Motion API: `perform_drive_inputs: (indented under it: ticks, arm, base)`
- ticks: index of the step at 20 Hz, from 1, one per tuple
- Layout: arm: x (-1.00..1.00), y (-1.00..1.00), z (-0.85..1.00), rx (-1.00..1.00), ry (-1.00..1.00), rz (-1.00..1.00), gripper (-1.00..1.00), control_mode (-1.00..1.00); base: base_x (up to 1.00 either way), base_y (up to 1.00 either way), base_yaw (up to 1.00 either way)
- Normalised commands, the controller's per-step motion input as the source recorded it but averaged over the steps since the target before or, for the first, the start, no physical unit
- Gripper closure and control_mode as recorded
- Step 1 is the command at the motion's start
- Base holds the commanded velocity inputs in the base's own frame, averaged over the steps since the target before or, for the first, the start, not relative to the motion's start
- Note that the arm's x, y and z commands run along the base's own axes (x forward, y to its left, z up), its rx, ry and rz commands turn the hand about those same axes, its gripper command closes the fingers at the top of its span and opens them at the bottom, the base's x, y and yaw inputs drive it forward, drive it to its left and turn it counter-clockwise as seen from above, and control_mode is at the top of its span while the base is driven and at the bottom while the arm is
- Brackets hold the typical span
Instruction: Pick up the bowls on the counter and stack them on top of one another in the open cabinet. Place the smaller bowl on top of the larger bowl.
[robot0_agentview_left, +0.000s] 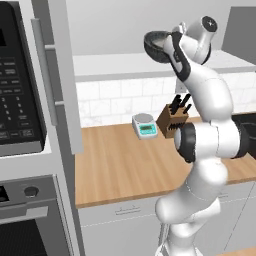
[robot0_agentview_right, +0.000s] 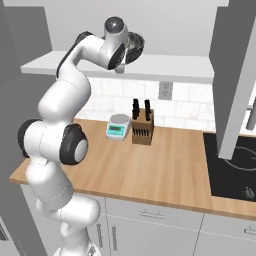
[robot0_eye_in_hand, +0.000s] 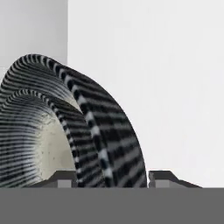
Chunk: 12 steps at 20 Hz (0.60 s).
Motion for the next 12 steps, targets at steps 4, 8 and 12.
perform_drive_inputs:
  ticks: [4, 8, 12]
  arm:
    - [0.07, 0.01, 0.0, 0.0, -0.34, 0.08, -1.0, -1.0]
    - [-0.46, 0.0, 0.07, 0.08, -0.16, 0.06, -1.0, -1.0]
    - [-1.0, 0.0, 0.21, 0.23, -0.07, 0.0, -1.0, -1.0]
  base:
    - [0.0, 0.0, 0.0]
    - [0.0, 0.0, 0.0]
    - [0.0, 0.0, 0.0]
